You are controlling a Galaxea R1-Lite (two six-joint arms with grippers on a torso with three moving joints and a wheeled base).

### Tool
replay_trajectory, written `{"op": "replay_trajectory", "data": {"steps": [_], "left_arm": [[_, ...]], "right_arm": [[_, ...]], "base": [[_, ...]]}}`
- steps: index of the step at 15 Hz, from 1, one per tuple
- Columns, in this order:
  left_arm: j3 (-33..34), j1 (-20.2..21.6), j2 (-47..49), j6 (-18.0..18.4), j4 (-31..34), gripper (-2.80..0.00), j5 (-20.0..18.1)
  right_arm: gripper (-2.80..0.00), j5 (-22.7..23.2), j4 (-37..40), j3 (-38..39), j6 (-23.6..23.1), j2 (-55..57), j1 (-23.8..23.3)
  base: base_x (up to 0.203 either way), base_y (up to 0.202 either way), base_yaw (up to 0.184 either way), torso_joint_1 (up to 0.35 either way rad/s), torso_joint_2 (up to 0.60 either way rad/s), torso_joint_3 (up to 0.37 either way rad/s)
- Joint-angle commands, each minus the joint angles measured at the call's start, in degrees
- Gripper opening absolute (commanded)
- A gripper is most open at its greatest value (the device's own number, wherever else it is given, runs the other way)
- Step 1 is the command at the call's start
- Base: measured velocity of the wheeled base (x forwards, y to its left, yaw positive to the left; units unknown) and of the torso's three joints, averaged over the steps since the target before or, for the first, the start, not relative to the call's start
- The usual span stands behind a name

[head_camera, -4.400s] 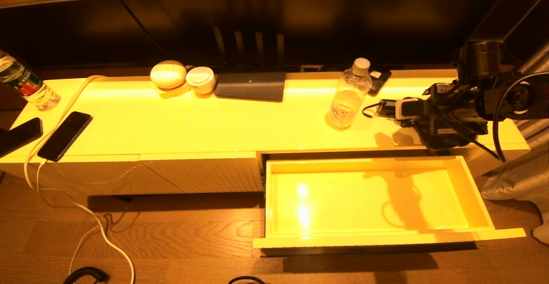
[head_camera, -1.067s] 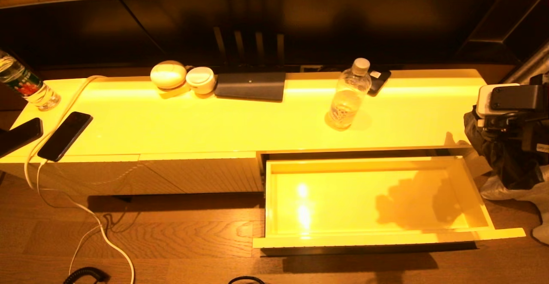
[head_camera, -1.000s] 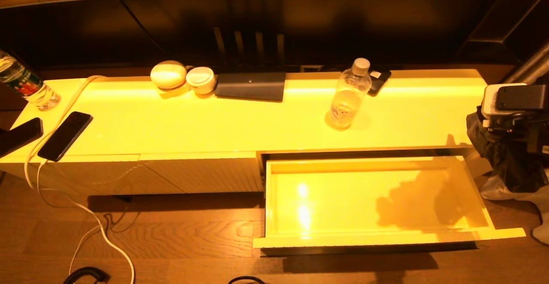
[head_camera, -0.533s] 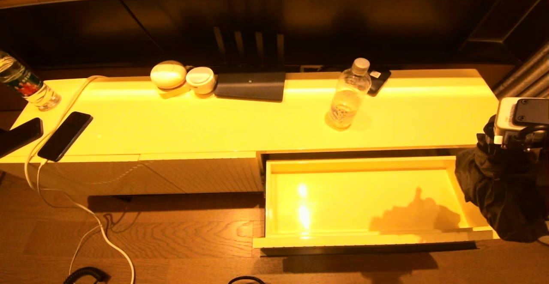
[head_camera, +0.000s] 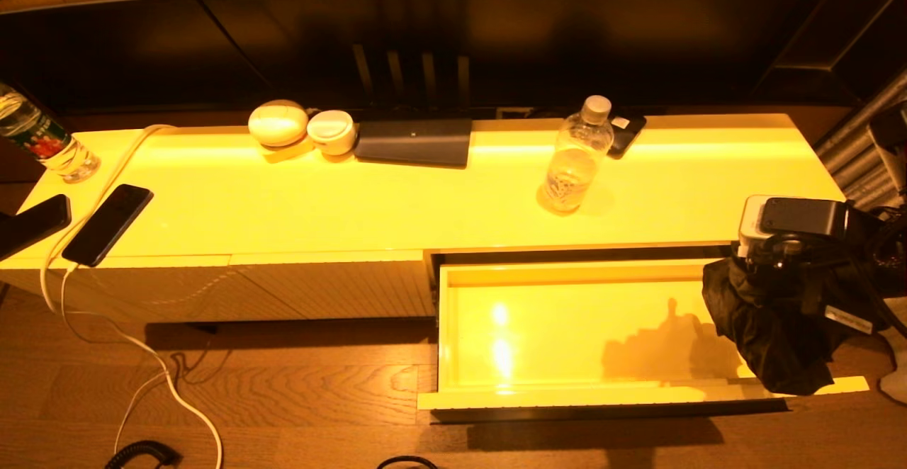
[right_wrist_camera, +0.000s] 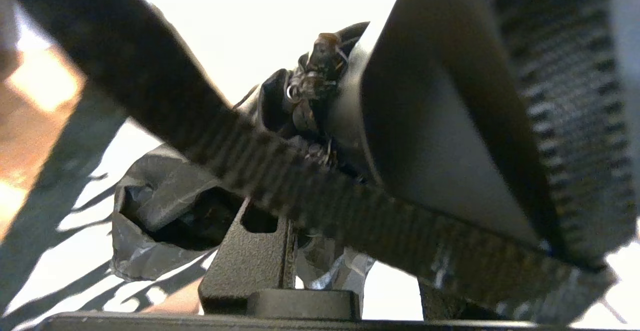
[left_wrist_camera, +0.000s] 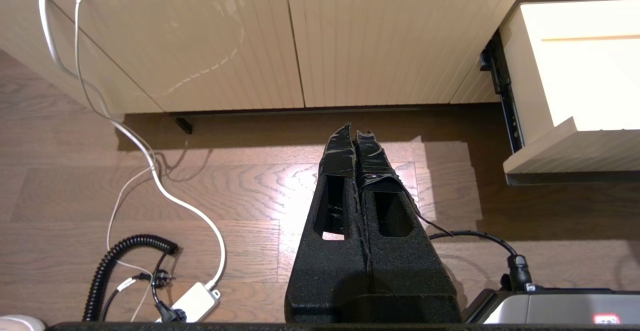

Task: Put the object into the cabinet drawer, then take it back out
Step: Put the umbrella in the drawer

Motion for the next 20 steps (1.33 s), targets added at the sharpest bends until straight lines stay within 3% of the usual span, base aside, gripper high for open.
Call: {"op": "replay_trajectory", "data": {"steps": [1, 8, 14, 18, 19, 20], "left_arm": [[0.09, 0.0, 0.0, 0.0, -0.06, -2.8, -0.01], [0.18, 0.0, 0.0, 0.0, -0.06, -2.8, -0.01], [0.18, 0.0, 0.0, 0.0, -0.06, -2.8, -0.01], [0.09, 0.0, 0.0, 0.0, -0.06, -2.8, -0.01], [0.09, 0.0, 0.0, 0.0, -0.06, -2.8, -0.01], [0.09, 0.0, 0.0, 0.0, -0.06, -2.8, -0.01]], "right_arm": [[-2.8, 0.02, -3.71, 0.9, -2.53, 5.24, -2.44], [-2.8, 1.6, -12.87, 1.44, -20.6, 10.18, -11.08], [-2.8, 1.26, -24.69, 10.46, -21.31, 14.78, -7.85], [-2.8, 1.15, -25.21, 11.47, -21.26, 15.37, -6.57], [0.0, 1.05, -25.68, 11.65, -21.13, 15.57, -5.94], [0.0, 1.0, -26.46, 11.99, -20.85, 16.14, -5.13]], "base": [[0.0, 0.0, 0.0, 0.0, 0.0, 0.0], [0.0, 0.0, 0.0, 0.0, 0.0, 0.0], [0.0, 0.0, 0.0, 0.0, 0.0, 0.0], [0.0, 0.0, 0.0, 0.0, 0.0, 0.0], [0.0, 0.0, 0.0, 0.0, 0.0, 0.0], [0.0, 0.0, 0.0, 0.0, 0.0, 0.0]]}}
